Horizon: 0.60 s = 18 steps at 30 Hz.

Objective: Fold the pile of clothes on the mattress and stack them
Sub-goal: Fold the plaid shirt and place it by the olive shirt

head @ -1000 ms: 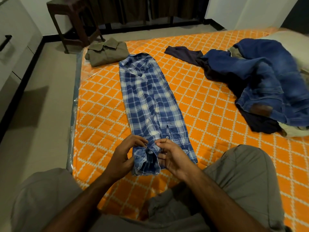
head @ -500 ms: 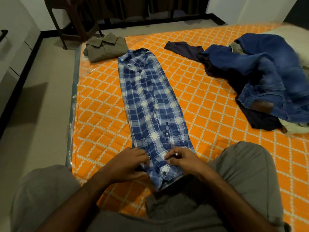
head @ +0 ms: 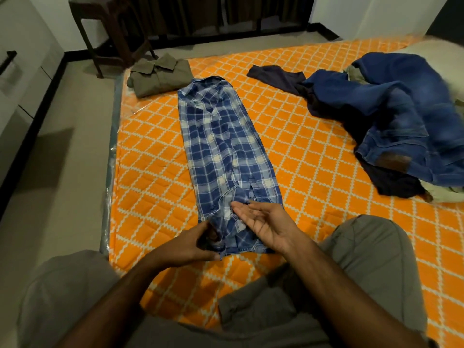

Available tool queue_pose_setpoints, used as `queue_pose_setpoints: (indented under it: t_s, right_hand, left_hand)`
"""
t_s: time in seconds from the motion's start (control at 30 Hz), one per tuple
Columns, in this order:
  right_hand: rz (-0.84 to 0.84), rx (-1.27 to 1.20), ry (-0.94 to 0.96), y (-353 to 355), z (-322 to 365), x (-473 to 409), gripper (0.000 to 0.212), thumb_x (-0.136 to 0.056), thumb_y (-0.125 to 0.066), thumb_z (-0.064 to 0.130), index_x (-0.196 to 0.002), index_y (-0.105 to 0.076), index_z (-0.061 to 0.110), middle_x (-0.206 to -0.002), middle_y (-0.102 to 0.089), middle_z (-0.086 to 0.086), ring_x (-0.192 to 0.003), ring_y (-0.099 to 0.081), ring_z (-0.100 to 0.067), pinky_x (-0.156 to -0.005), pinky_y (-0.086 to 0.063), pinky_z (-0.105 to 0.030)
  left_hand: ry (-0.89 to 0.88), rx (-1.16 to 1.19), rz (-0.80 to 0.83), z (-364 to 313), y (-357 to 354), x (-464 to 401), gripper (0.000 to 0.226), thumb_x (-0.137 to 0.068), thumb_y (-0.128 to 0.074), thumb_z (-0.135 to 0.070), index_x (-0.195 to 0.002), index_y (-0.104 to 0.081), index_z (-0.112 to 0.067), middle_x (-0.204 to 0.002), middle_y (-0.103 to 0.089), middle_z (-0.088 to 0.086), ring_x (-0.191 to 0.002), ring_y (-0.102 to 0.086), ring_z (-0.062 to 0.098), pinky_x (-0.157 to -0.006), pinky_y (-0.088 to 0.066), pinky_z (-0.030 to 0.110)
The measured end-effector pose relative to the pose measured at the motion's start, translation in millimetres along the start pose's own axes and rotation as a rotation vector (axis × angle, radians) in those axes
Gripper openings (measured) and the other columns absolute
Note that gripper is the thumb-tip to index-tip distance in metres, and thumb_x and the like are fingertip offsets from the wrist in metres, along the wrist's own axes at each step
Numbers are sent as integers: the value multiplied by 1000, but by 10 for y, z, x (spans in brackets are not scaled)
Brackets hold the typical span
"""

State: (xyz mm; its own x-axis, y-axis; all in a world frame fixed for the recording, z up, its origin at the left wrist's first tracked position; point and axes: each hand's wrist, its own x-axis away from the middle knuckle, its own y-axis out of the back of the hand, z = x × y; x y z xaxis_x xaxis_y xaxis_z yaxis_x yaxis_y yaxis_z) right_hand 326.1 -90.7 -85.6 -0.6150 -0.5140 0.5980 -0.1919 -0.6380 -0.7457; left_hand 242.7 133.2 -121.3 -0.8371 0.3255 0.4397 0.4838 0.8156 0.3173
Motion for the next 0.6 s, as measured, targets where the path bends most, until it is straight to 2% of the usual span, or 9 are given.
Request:
queue_pose_setpoints:
  t_s: [0.1, 0.2, 0.27, 0.33, 0.4, 0.43, 0.47, 0.53, 0.6]
  right_hand:
    - [2, 38, -3, 13, -28, -59, 41, -95, -45, -11, -136, -42, -12, -123, -62, -38, -118, -64, -41, -95, -55, -46]
    - [-19, 84, 18, 17, 5, -67, 26, -96, -47, -8, -122, -52, -10, -121, -65, -35, -114, -66, -41, -94, -56, -46]
    - [-45, 150, 67, 39, 54, -62, 31, -96, -50, -7, -128, -50, -5, -120, -67, -30, -111, -69, -39, -91, -59, -45]
    - [-80, 360, 139, 65, 92, -42, 38, -97, -54, -2, -134, -48, 2, -120, -69, -24, -105, -72, -34, -85, -62, -39]
    - [-111, 813, 255, 115, 117, 6, 44, -99, -58, 6, -141, -45, 10, -122, -67, -14, -100, -72, -25, -78, -61, -30]
    - [-99, 1115, 339, 169, 137, 33, 50, -99, -60, 11, -146, -42, 15, -125, -62, -9, -102, -68, -21, -80, -59, -29]
    - [-50, 1434, 439, 244, 158, 51, 58, -97, -63, 18, -150, -38, 19, -131, -54, -4, -111, -61, -18, -88, -56, -32]
    - [99, 2029, 564, 415, 186, 64, 79, -90, -67, 36, -157, -24, 26, -152, -34, -1, -137, -37, -21, -112, -40, -43]
    - [165, 2488, 604, 623, 106, 67, 98, -83, -66, 47, -160, -7, 27, -167, -12, -5, -150, -17, -30, -118, -26, -53]
  left_hand:
    - [-23, 154, -170, -53, -79, -62, 60, -86, -75, -41, -137, -44, -37, -108, -67, -14, -93, -67, 6, -85, -53, 31]
    - [-7, 307, -415, -30, -76, -168, 40, -95, -66, -27, -132, -51, -26, -109, -71, -6, -101, -70, 15, -89, -57, 42]
    - [46, 366, -526, -25, -28, -200, 37, -100, -60, -20, -134, -45, -21, -102, -70, 3, -93, -70, 23, -75, -57, 40]
    - [60, 316, -631, -26, 11, -204, 47, -101, -59, -22, -142, -36, -20, -103, -64, 5, -87, -66, 22, -68, -52, 37]
    - [-17, 100, -736, -18, 13, -164, 54, -100, -61, -27, -146, -33, -21, -122, -55, 0, -100, -61, 18, -78, -51, 35]
    - [-108, -86, -761, -20, 3, -128, 56, -99, -61, -34, -147, -34, -20, -131, -49, -2, -109, -56, 16, -86, -48, 34]
    - [-212, -314, -737, -28, -13, -99, 60, -97, -58, -42, -147, -36, -19, -139, -45, -1, -121, -50, 16, -95, -43, 34]
    - [-299, -737, -516, -60, -102, -92, 80, -90, -50, -59, -154, -28, -17, -158, -29, 4, -144, -29, 21, -113, -30, 41]
    - [-171, -1004, -262, -95, -289, -117, 102, -85, -48, -64, -160, 0, -14, -168, 6, 7, -154, 4, 27, -124, -5, 47]
